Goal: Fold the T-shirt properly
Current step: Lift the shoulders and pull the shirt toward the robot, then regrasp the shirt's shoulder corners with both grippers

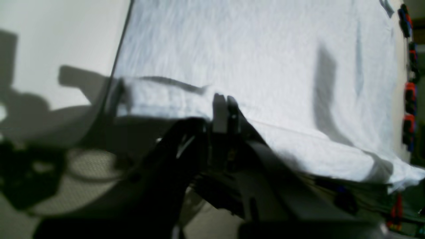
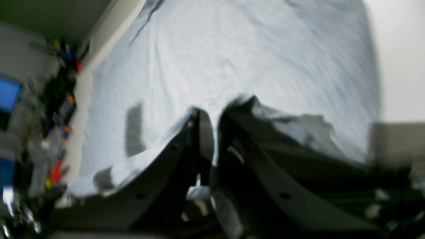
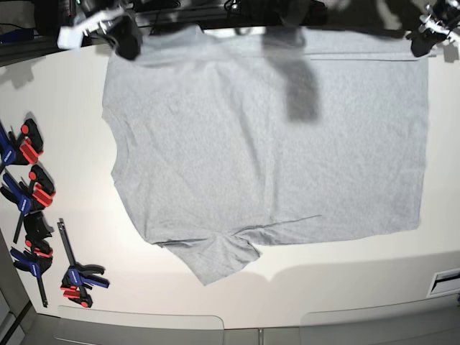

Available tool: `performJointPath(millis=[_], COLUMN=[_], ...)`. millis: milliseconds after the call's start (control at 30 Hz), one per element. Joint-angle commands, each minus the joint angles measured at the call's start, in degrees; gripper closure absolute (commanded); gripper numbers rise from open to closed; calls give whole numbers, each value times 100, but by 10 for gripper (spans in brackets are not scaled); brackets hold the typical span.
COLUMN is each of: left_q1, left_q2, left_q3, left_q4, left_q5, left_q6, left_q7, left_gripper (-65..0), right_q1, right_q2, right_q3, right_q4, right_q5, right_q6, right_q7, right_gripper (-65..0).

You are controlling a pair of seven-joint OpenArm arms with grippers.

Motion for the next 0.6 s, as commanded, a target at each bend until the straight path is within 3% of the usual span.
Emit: performJointPath(millis=[0,100,267,567], left_q1=[-50,-297,-581,-669], left_q2=[-87,-87,-138,-387], left_q3=[13,131,306,422], left_q4=[74,74,72,74], left_q5=[-15,227,461,1045], left_q6=[-46,33,125,706], left_q7=[-186,-435,-509,-1113], left_gripper=[0,0,0,0], right_q1=[48,472,1226,2127], right_q2=[103,295,450,466], right_q3=[-175,-800,-1582,-2459], right_q4=[107,107,105,-564], right_q5=[-66,-966,-2544,-3805], right_q6=[95,83,-542,-804], right_q7=[184,509,774,1239], right_gripper=[0,0,0,0])
